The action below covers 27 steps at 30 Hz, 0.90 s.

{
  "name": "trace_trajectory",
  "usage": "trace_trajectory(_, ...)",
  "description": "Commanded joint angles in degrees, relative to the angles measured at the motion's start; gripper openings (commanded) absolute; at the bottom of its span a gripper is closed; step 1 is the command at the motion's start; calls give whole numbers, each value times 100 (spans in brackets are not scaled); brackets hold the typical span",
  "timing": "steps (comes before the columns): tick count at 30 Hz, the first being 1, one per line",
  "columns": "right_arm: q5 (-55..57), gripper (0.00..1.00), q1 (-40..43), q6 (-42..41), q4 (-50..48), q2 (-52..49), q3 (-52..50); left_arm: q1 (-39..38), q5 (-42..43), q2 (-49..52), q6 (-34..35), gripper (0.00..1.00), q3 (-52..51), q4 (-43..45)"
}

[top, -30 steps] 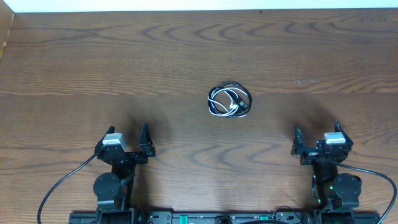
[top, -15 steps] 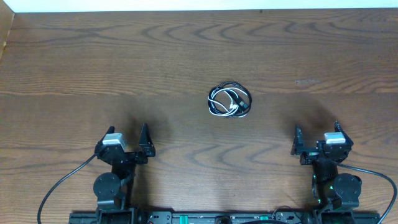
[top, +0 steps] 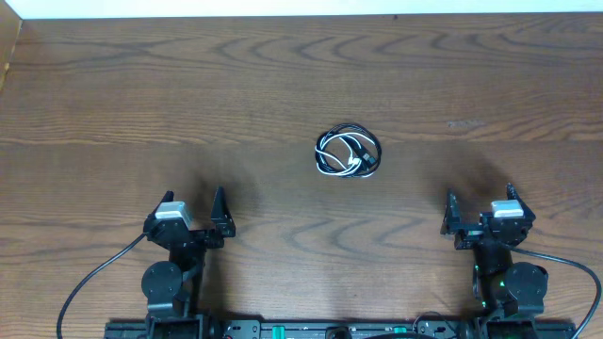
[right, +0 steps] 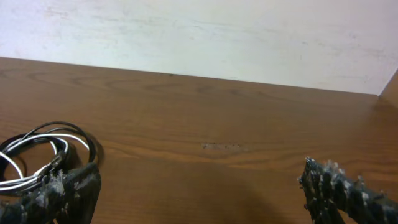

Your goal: Untangle cables

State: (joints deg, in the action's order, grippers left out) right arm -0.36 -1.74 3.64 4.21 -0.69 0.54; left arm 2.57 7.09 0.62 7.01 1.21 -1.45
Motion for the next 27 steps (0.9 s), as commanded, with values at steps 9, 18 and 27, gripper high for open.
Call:
trace_trajectory(9,-22,99,9,72,-28,35,-22,22,-225,-28,-101,98,-98,-181)
trace_trajectory(18,-22,99,9,74,-17,35,-22,20,-144,-28,-96,98,-98,-190)
trace_trajectory(27,-304,99,9,72,-13,33,-17,22,306,81,-98,98,70,-146)
